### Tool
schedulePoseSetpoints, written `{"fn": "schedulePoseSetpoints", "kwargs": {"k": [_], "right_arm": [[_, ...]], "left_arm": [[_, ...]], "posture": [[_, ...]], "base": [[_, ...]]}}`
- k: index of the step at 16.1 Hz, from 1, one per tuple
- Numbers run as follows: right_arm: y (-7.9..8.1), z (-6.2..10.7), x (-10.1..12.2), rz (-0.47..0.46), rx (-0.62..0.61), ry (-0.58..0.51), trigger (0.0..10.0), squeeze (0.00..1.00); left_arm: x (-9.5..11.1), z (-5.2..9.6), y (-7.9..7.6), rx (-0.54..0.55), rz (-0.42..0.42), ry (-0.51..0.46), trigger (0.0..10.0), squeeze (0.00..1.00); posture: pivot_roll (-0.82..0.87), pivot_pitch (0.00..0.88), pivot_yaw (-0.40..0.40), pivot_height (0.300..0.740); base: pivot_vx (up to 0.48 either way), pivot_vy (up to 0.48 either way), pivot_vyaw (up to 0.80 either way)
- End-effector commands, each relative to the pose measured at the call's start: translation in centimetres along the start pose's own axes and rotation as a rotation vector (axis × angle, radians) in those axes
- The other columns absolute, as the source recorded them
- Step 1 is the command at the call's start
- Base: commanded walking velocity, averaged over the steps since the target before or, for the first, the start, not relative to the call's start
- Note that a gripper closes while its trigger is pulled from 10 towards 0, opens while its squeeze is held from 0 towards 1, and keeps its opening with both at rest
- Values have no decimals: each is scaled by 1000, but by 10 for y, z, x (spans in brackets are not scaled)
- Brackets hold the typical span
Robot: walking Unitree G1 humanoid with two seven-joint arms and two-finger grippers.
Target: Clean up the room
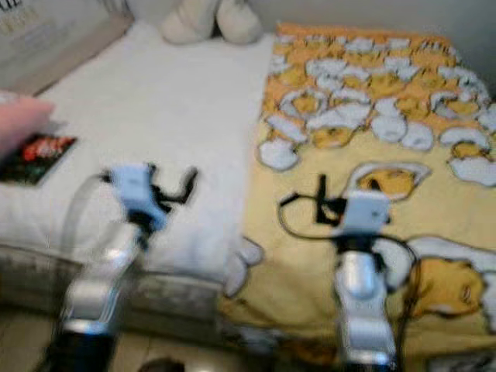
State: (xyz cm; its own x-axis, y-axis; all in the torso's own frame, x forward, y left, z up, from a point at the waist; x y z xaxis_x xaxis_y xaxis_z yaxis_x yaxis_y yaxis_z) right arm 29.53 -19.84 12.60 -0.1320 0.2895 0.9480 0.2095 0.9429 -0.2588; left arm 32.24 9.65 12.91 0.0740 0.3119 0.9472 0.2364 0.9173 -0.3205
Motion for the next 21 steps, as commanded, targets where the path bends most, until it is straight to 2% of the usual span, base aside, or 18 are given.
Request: {"fn": "schedulePoseSetpoints", "kwargs": {"k": [1,5,8,12,13,14,15,16,18,19,21], "right_arm": [[6,-4,4,-13,22,-7,10000,0],[15,-7,-1,-27,63,19,10000,0],[20,-11,2,-48,91,10,10000,0],[16,-11,2,-68,83,11,10000,0],[10,-3,1,-74,69,27,10000,0],[2,18,1,-76,78,55,10000,0],[-1,31,0,-75,91,73,10000,0],[-1,57,-8,-69,134,128,10000,0],[0,83,-10,-71,171,175,10000,0],[0,85,-8,-74,158,179,10000,0],[2,75,-4,-73,145,164,10000,0]], "left_arm": [[5,-1,10,33,-31,-14,10000,0],[14,-2,8,8,-64,-63,10000,0],[16,-1,10,15,-71,-68,10000,0],[16,-1,10,9,-71,-58,10000,0],[18,6,16,12,-95,-42,10000,0],[21,26,30,18,-118,-9,10000,0],[20,37,36,20,-121,22,10000,0],[18,52,38,0,-112,64,10000,0],[16,68,36,-46,-123,106,10000,0],[13,70,28,-91,-134,124,10000,0],[22,59,10,-175,-176,92,10000,0]], "posture": [[-38,0,15,710],[-15,0,1,710],[-11,0,4,710],[-16,0,13,710],[-24,0,12,710],[-28,0,13,710],[-28,0,13,710],[-32,0,14,710],[-42,0,16,710],[-39,0,15,710],[-40,0,23,710]], "base": [[0,0,0],[0,0,0],[459,0,0],[458,0,0],[458,0,0],[458,0,0],[458,0,0],[458,0,0],[458,0,0],[458,0,0],[461,0,0]]}}
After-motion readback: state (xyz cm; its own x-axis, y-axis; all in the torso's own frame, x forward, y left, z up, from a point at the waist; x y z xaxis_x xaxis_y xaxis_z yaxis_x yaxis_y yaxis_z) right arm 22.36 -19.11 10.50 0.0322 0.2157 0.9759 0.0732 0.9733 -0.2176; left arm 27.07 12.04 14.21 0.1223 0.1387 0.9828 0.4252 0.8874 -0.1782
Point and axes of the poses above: a point about 5 cm out from each wrist's last joint towards the gripper, its own z axis pointing back from the gripper into the wrist, its own x axis along the axis of the wrist's last joint, y = z × x, the point moved 3 cm from there along -z, pointing out of the wrist towards the gripper, and after that the axes turned 11 degrees about z, right-handed, at the moved point
